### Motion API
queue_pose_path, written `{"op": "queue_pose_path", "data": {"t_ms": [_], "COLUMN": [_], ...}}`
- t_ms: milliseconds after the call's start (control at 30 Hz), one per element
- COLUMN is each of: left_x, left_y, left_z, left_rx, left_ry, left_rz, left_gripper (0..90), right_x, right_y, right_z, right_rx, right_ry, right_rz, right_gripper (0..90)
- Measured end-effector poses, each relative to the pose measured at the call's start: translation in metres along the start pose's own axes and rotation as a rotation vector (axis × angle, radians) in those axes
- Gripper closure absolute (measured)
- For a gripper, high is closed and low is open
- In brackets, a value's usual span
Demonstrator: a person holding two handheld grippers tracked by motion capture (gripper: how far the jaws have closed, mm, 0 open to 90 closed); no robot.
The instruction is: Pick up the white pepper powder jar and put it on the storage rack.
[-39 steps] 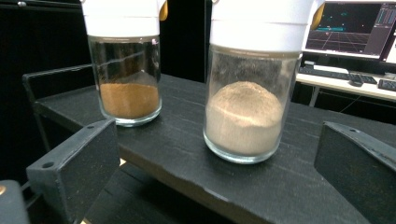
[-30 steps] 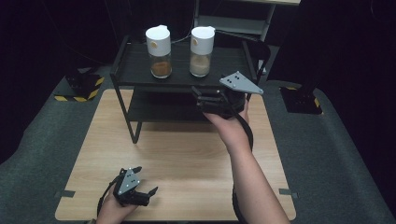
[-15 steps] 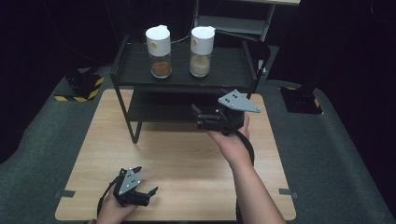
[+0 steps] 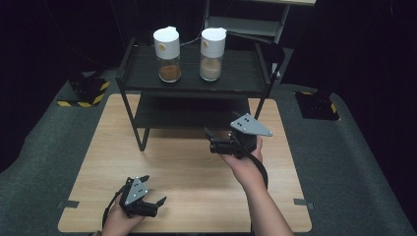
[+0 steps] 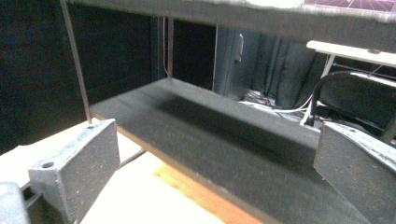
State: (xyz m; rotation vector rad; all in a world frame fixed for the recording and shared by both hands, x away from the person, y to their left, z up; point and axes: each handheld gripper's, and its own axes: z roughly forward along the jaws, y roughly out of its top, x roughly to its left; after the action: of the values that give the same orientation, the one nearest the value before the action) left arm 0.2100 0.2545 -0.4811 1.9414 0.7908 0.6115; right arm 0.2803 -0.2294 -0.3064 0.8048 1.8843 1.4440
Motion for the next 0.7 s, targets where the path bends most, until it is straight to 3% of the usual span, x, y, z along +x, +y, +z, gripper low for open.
{"op": "queue_pose_path", "data": {"t_ms": [700], "left_x": [-0.001], "left_y": [0.0], "left_z": [0.0], "left_rx": [0.002], "left_ry": [0.002], "left_rz": [0.012], "left_gripper": [2.7], "right_x": [0.0], "right_y": [-0.046], "right_z": [-0.014], "right_rx": [0.066], "right_ry": [-0.005], "right_rz": [-0.01], "right_gripper": [0.0]}}
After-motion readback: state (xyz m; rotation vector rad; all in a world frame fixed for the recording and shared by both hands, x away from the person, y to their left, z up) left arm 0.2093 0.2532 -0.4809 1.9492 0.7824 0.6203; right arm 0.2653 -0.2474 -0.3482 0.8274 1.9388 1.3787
